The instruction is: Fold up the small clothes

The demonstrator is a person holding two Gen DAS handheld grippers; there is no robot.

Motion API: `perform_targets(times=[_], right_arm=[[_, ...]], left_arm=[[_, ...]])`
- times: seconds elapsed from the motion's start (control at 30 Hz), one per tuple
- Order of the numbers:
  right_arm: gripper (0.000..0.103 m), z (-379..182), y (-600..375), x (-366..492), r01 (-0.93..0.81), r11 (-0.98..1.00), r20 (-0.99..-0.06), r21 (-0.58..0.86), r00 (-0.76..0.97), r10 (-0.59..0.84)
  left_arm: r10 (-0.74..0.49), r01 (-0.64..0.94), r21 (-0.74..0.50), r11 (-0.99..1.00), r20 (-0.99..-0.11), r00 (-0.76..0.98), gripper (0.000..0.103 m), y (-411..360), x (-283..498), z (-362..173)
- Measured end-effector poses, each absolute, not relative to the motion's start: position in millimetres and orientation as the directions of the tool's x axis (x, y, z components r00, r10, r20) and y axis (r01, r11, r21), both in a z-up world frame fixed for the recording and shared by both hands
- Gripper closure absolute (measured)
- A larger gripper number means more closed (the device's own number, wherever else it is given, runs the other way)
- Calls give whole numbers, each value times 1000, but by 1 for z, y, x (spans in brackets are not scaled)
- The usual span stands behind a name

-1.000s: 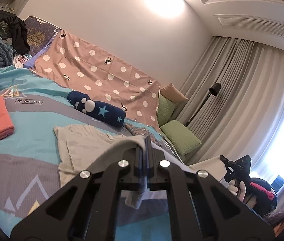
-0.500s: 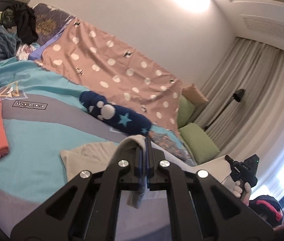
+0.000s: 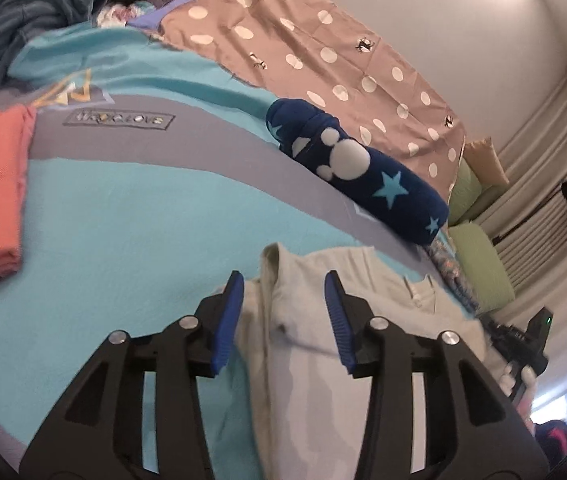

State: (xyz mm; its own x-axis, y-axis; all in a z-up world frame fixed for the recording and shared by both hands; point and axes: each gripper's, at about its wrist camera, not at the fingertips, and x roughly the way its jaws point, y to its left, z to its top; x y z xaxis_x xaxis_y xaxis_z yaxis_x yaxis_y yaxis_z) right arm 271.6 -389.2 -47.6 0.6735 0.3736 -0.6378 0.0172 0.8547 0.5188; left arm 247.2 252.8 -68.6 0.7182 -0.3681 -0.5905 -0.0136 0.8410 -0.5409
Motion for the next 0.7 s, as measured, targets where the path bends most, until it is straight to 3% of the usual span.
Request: perform_targets(times=[0.1, 0.17, 0.27, 0.4, 0.43, 0.47, 0.5, 0.53, 0.7], right_arm=[[79, -43, -391, 258, -17, 847, -645, 532, 640, 418], [67, -40, -385, 248, -51, 841, -650, 538, 610, 453], [64, -38, -370, 235, -107, 854, -679, 509, 560, 475], [66, -40, -347, 227, -152, 918, -735, 365, 559, 385], [96, -39, -347, 227, -158, 918, -729, 364, 565, 387], [103, -35, -348, 228, -156, 910, -715, 383, 574, 399], [103, -30, -352, 229, -149, 904, -694, 401, 596, 405], [103, -21, -357, 230, -141, 895, -659, 423, 630, 411], [103, 1, -373, 256, -131, 838, -586, 530, 657, 474]], left_arm=[[-377, 31, -509, 860, -595, 710, 54, 247, 227, -60], [-384, 67, -478, 876, -605, 698, 48, 240, 215, -55], [-372, 90, -430, 899, -637, 675, 44, 231, 212, -56], [-351, 66, -417, 906, -657, 667, 44, 231, 223, -61], [-350, 63, -418, 906, -658, 667, 47, 231, 228, -62], [-344, 62, -411, 910, -661, 667, 58, 230, 232, -62], [-353, 69, -416, 907, -659, 664, 75, 230, 236, -61], [-374, 76, -435, 897, -655, 657, 100, 231, 242, -59], [-392, 69, -491, 868, -592, 704, 101, 243, 257, -36]])
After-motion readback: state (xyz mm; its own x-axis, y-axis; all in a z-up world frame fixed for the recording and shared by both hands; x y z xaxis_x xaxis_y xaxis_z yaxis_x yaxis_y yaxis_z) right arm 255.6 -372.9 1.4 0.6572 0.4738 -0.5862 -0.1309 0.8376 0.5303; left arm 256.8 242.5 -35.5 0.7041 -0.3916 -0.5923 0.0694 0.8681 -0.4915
